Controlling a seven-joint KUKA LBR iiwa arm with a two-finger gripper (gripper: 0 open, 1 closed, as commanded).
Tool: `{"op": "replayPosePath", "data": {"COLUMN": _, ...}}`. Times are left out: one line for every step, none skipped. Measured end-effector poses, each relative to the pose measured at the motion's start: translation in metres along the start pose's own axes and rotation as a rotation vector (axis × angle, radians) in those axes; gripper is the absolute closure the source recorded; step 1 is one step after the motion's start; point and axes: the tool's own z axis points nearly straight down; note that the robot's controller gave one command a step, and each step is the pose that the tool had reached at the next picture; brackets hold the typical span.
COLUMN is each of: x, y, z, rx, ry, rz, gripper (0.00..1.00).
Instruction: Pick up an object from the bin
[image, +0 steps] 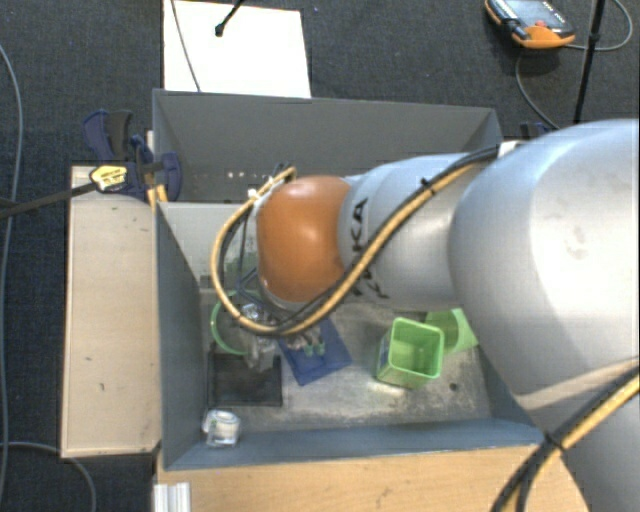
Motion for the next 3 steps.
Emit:
{"op": "replayPosePath", "data": {"x": 0.007, "y": 0.004, "z": -0.029, "rx": 0.0, "ry": 0.01, "rz": -0.002, "gripper": 1.0}}
{"op": "replayPosePath", "data": {"x": 0.014, "y": 0.019, "z": -0.065, "rx": 0.0, "ry": -0.005, "rz": -0.016, "gripper": 1.0}}
{"op": "replayPosePath", "data": {"x": 0.017, "y": 0.028, "z": -0.089, "rx": -0.001, "ry": 0.006, "rz": -0.025, "gripper": 1.0}}
